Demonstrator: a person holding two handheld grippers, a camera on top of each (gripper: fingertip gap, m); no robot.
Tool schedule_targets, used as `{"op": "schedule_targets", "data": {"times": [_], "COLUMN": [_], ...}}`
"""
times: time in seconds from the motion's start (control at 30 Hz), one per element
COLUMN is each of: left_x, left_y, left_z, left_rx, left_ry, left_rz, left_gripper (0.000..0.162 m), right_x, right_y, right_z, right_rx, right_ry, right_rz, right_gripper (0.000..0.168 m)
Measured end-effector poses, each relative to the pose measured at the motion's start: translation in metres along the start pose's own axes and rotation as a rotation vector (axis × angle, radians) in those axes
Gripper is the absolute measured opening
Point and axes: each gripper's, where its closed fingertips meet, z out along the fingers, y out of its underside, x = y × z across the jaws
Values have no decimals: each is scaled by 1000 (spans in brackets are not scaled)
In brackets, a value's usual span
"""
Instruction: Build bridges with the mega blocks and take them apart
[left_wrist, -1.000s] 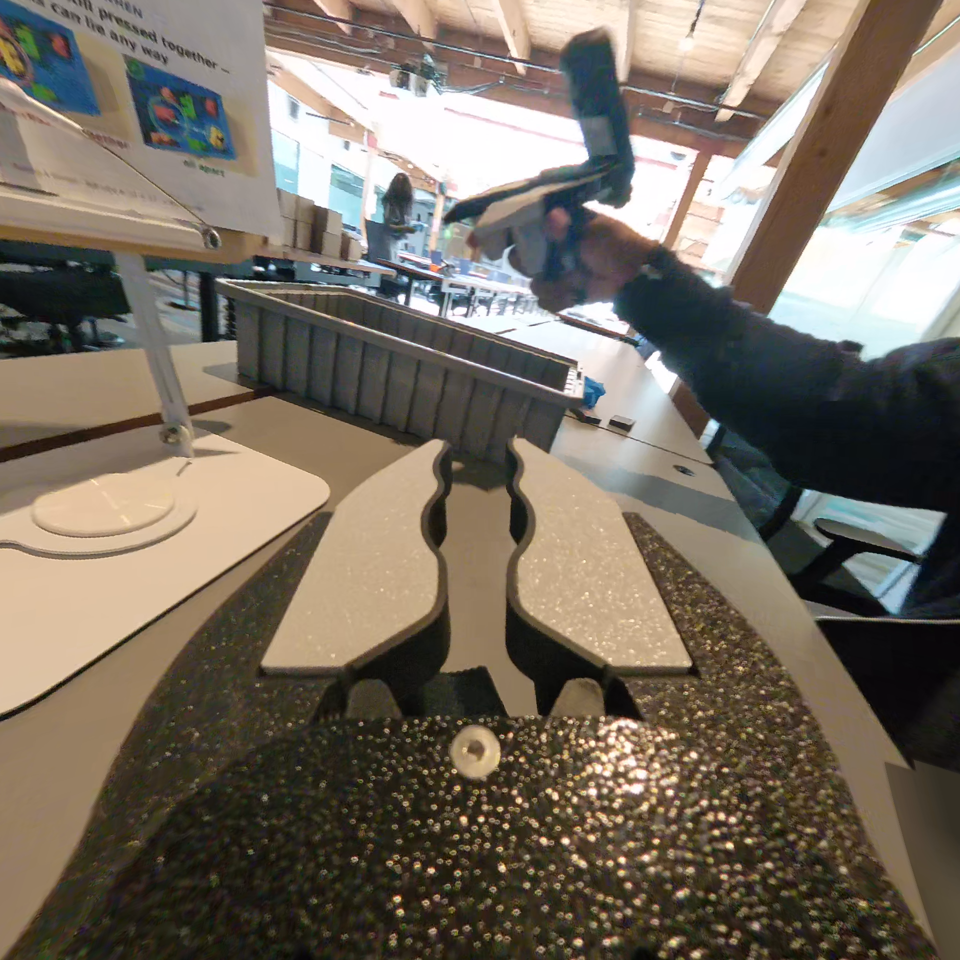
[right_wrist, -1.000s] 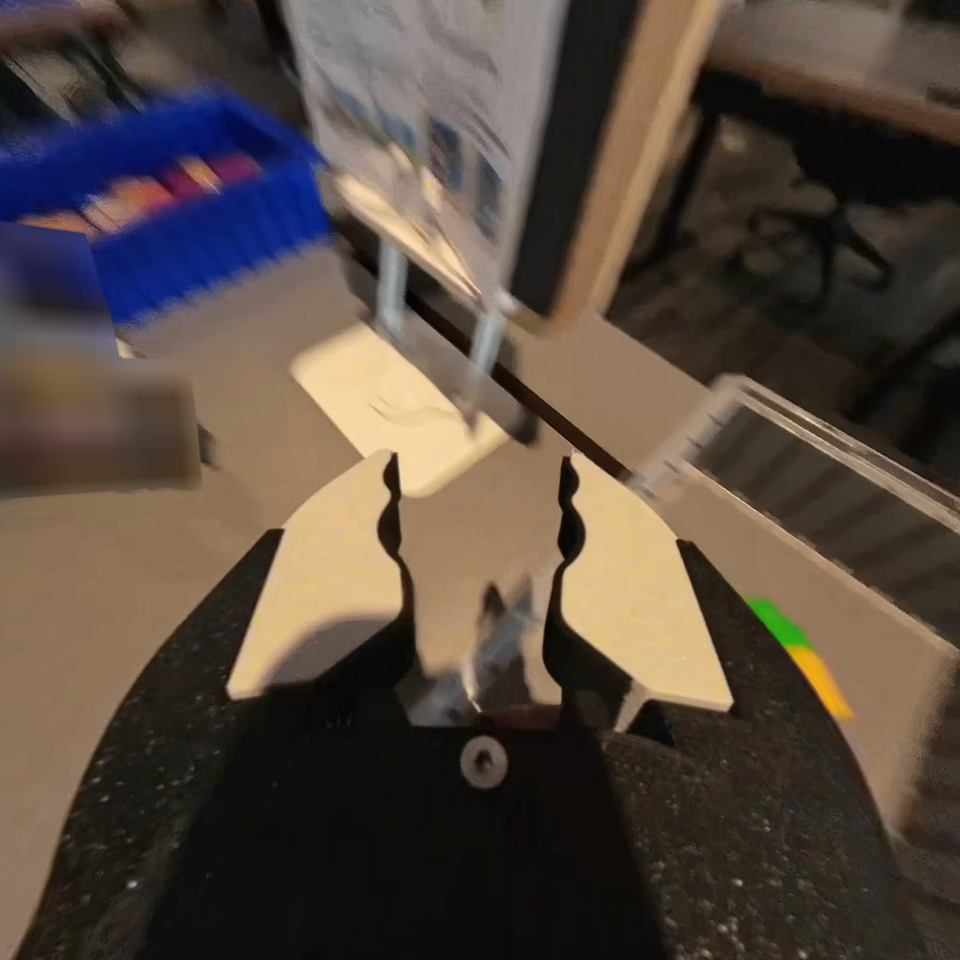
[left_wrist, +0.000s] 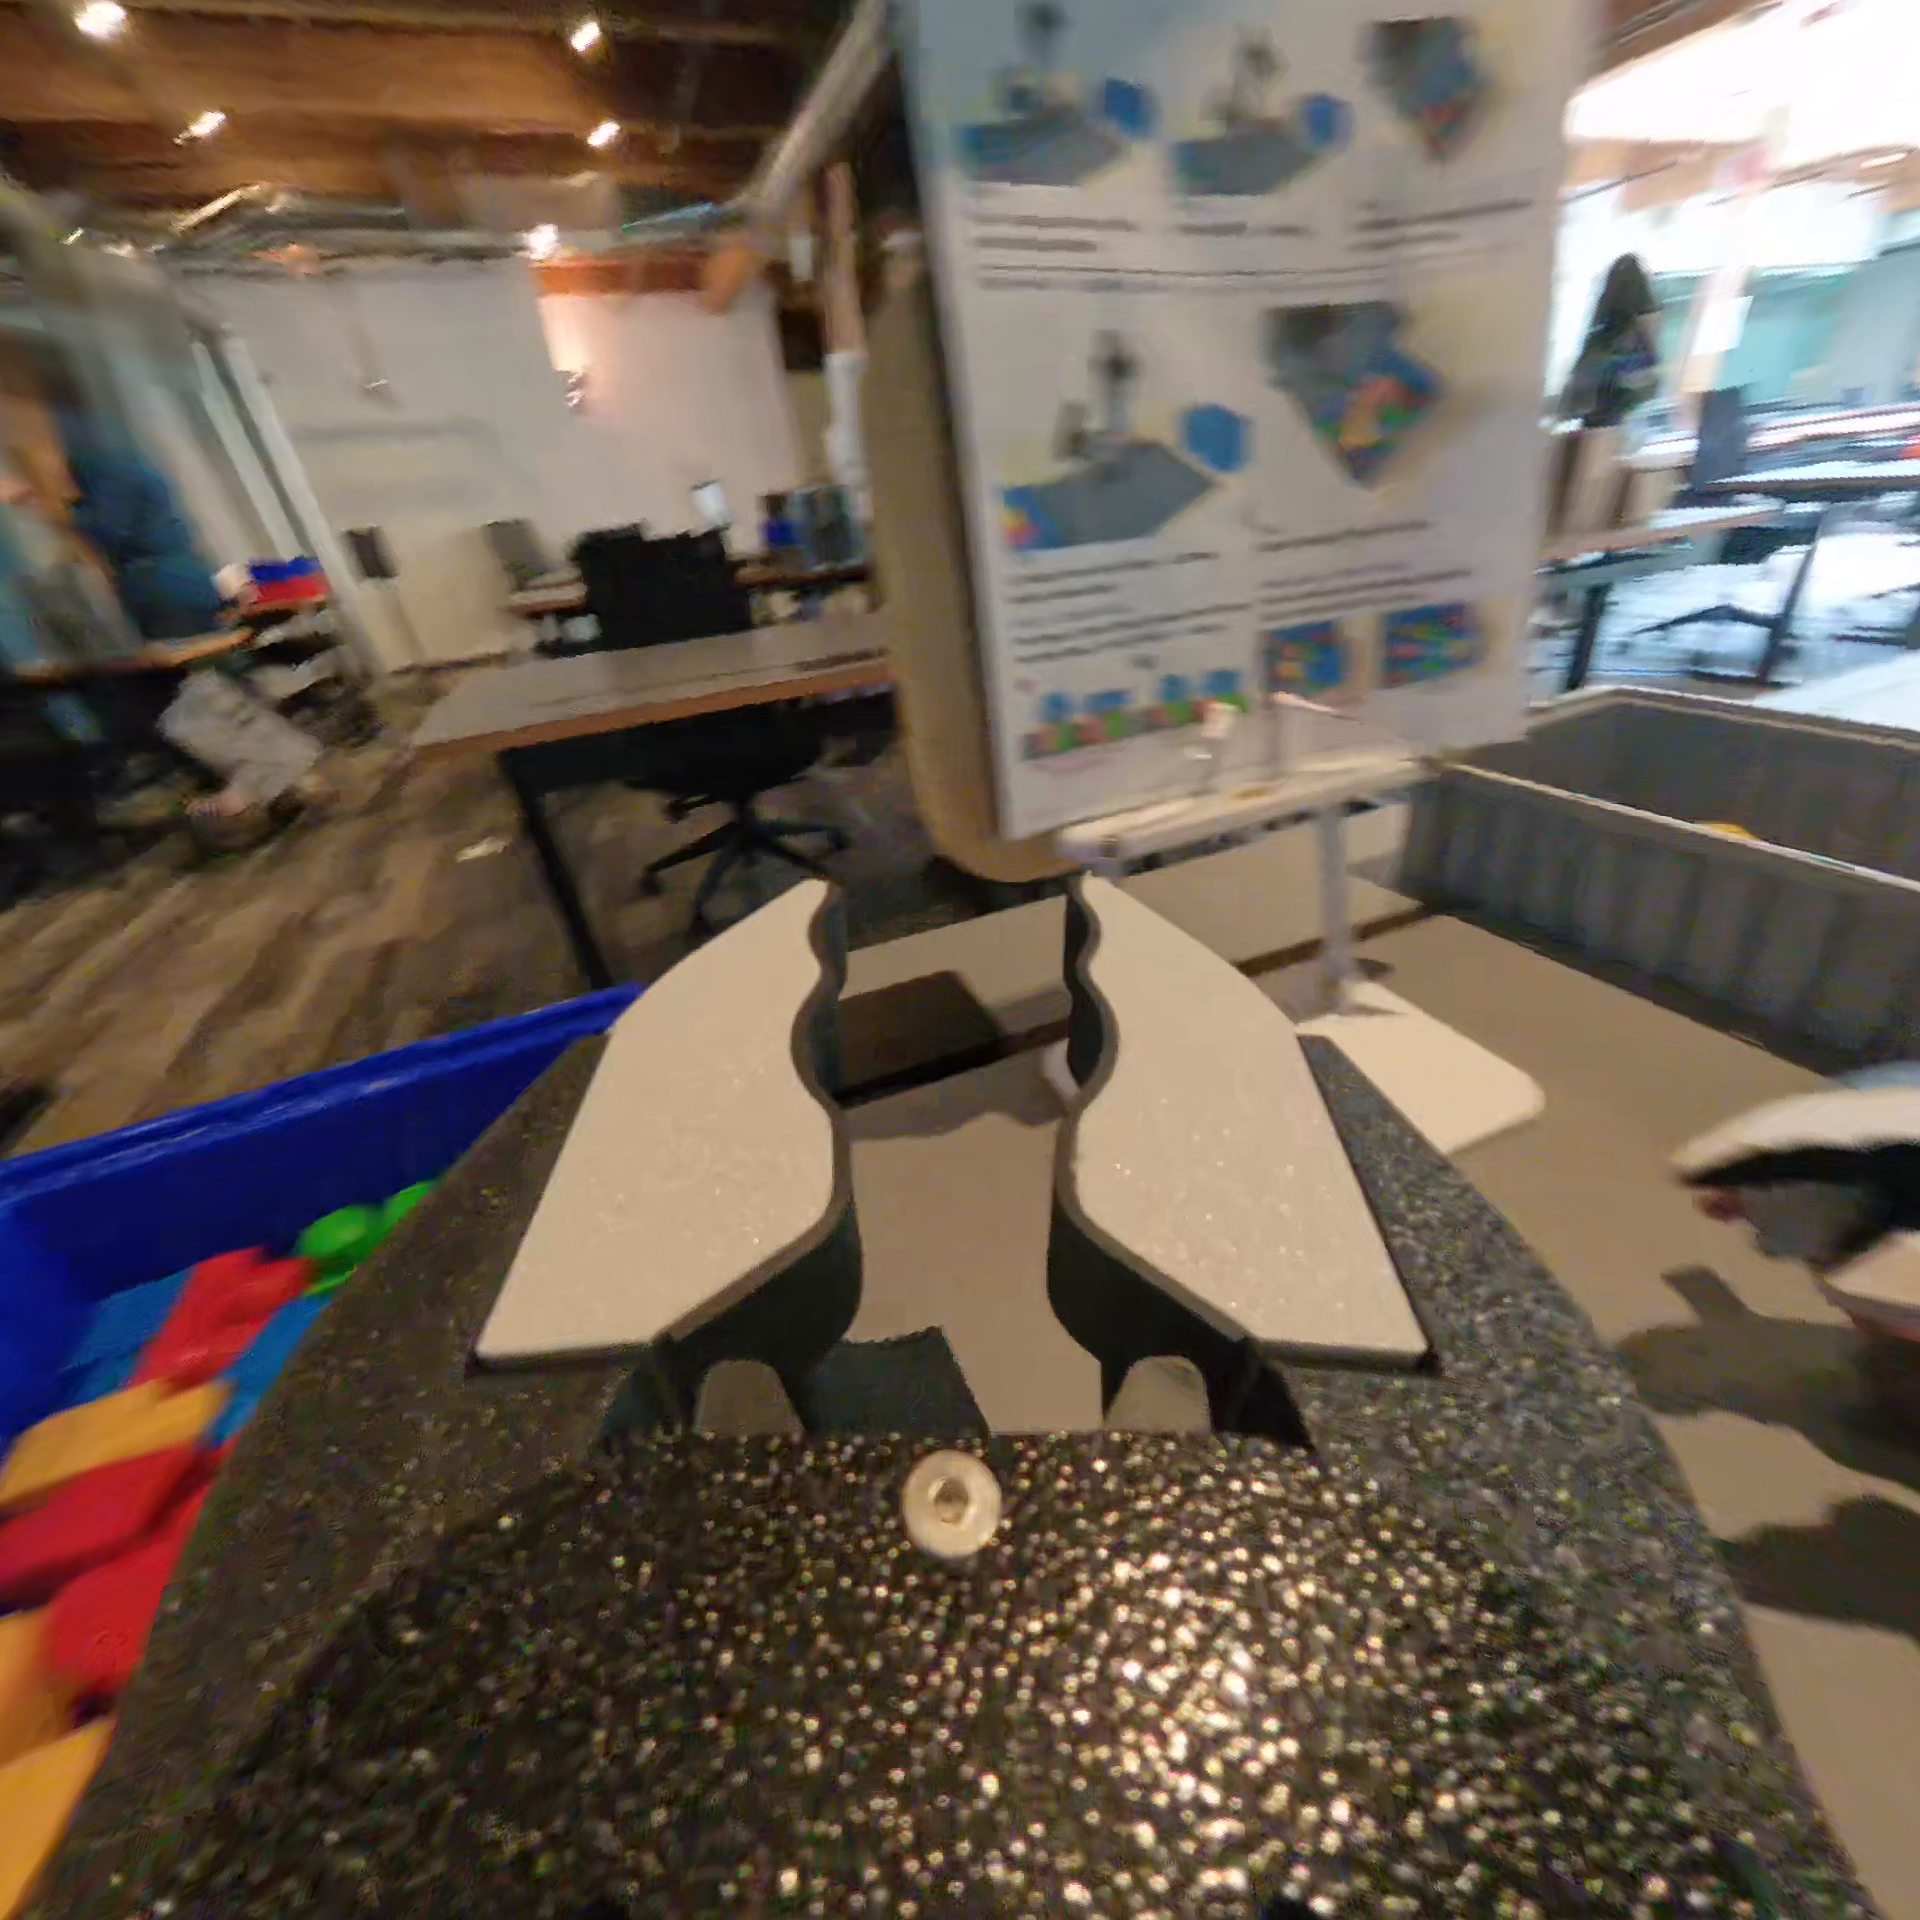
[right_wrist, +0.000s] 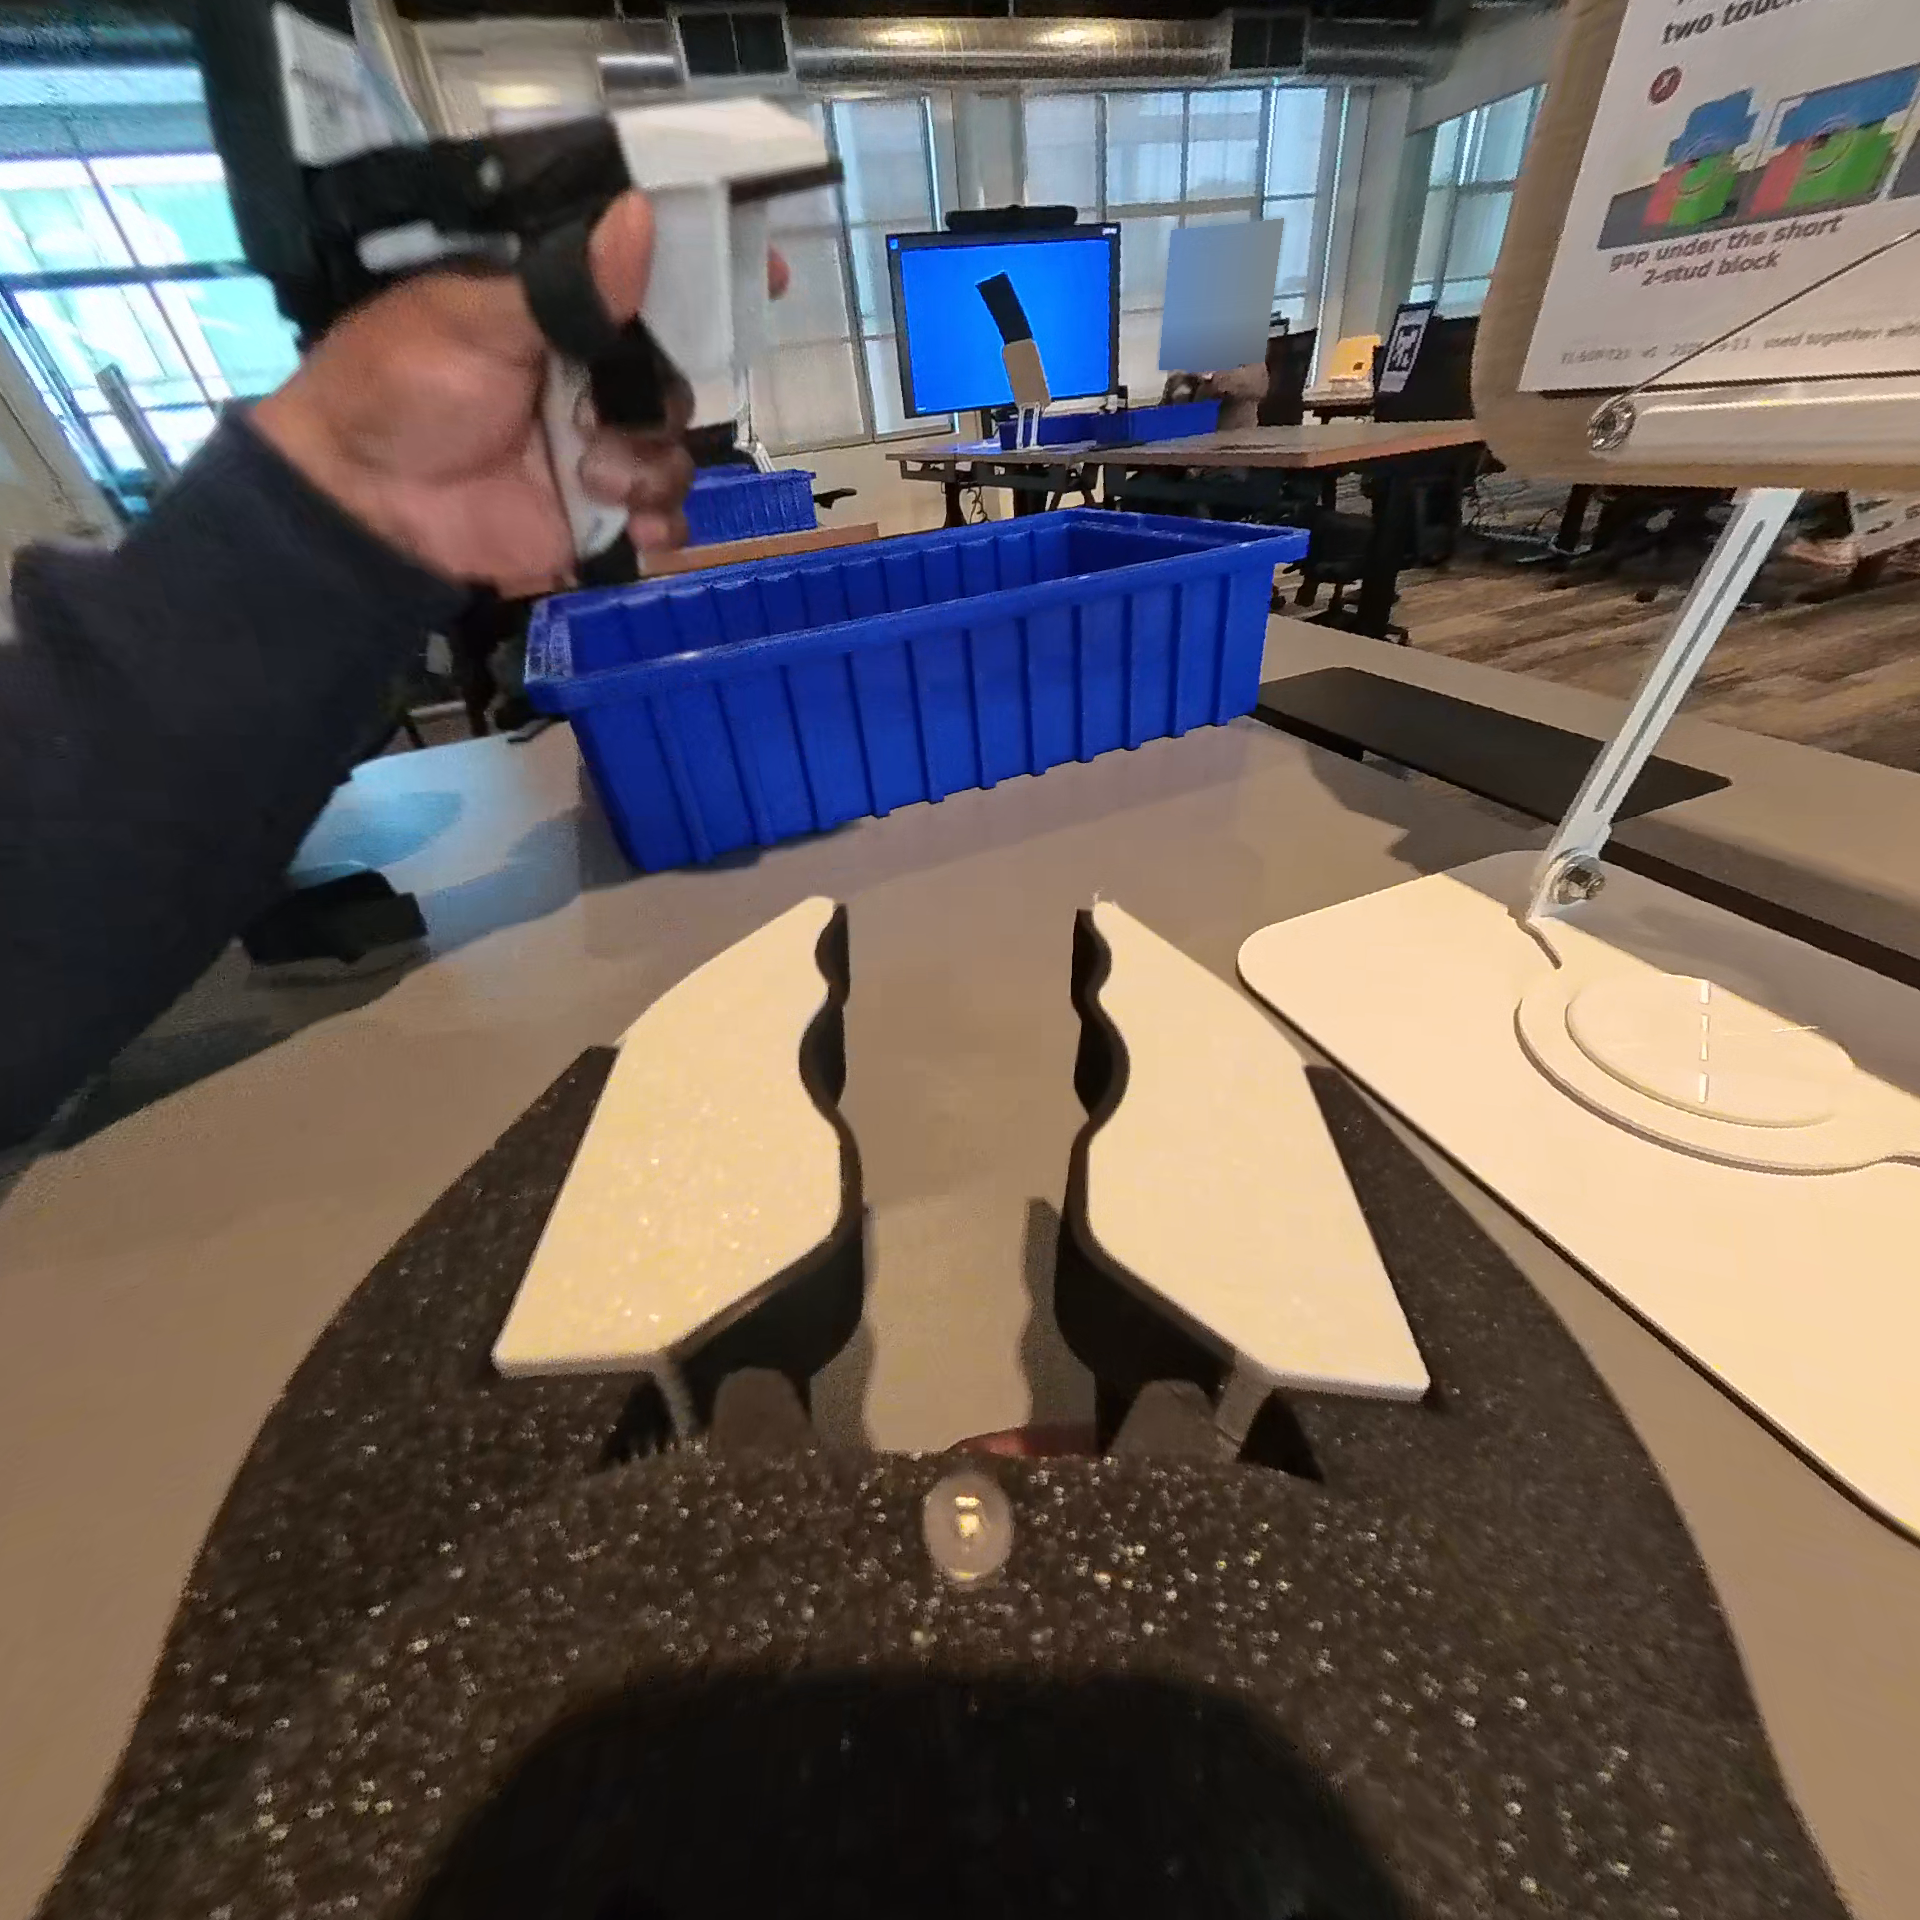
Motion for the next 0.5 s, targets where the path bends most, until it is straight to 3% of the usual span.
{"op": "schedule_targets", "data": {"times": [0.07, 0.13, 0.33, 0.5], "left_x": [-50, -97, -167, -177], "left_y": [-3, 13, 136, 187], "left_z": [-2, 0, -10, -8], "left_rx": [-109, -300, -1046, -1179], "left_ry": [-92, -169, -148, -131], "left_rz": [-24, -4, -87, -129], "left_gripper": [39, 38, 38, 41], "right_x": [0, -1, -3, -5], "right_y": [1, 1, 1, 2], "right_z": [1, 1, 0, 0], "right_rx": [-7, -7, -8, -14], "right_ry": [-10, -21, -53, -61], "right_rz": [9, 21, 43, 32], "right_gripper": [42, 41, 41, 41]}}
